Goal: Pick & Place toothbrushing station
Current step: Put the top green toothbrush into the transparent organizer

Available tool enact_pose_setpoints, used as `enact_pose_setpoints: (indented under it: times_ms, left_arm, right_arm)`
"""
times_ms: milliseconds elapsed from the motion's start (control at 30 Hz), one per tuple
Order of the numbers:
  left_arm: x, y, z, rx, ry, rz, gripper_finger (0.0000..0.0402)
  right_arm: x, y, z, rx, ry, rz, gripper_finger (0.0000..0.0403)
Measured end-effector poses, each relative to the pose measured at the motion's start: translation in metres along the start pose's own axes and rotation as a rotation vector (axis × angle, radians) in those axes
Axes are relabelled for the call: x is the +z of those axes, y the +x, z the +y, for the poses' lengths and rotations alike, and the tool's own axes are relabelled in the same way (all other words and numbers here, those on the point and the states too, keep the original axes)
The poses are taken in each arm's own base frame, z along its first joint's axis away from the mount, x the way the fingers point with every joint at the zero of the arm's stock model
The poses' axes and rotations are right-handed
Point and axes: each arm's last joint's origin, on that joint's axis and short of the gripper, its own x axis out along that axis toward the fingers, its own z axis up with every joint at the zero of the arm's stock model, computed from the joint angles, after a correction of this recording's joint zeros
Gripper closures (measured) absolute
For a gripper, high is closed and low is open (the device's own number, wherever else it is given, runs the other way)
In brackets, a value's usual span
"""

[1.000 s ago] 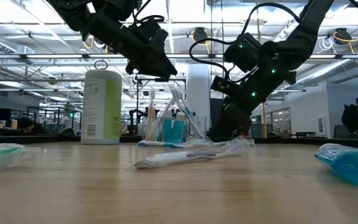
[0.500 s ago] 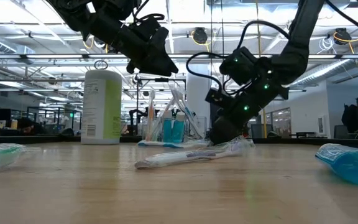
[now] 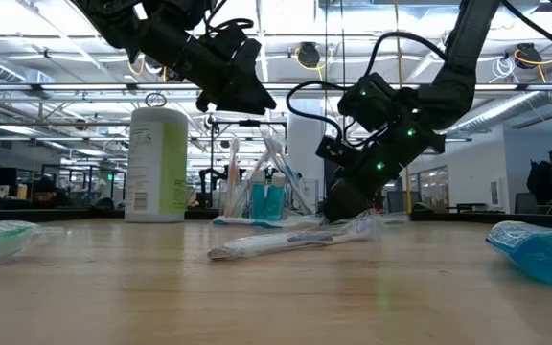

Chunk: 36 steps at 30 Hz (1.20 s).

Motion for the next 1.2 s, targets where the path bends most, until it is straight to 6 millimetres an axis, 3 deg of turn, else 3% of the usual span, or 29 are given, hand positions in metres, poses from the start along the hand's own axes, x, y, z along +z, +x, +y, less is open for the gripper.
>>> enact_pose_setpoints:
  times_ms: [100, 233, 533, 667, 933, 1200]
  left_arm:
    - [0.000, 0.000, 0.000, 0.000, 0.000, -0.001, 0.0231]
    - [0.000, 0.000, 0.000, 0.000, 0.004, 0.003, 0.0231]
    - [0.000, -0.001, -0.003, -0.032, -0.010, 0.002, 0.0231]
    - [-0.001, -0.002, -0.007, -0.045, -0.077, 0.007, 0.0231]
    - [-0.002, -0.004, -0.013, -0.064, -0.116, 0.013, 0.0231]
    - [-0.002, -0.004, -0.012, -0.061, -0.115, 0.013, 0.0231]
  right_arm:
    - [0.005, -0.007, -0.002, -0.004, 0.001, -0.013, 0.0396]
    - [0.020, -0.028, -0.004, -0.007, 0.022, -0.069, 0.0388]
    - [0.078, -0.095, -0.021, -0.070, 0.071, -0.497, 0.0399]
    - [0.093, -0.113, -0.032, -0.122, 0.139, -0.751, 0.0403]
    - [0.078, -0.100, -0.057, -0.131, 0.139, -1.066, 0.0403]
    - [0.061, -0.070, -0.081, -0.143, 0.296, -1.039, 0.0403]
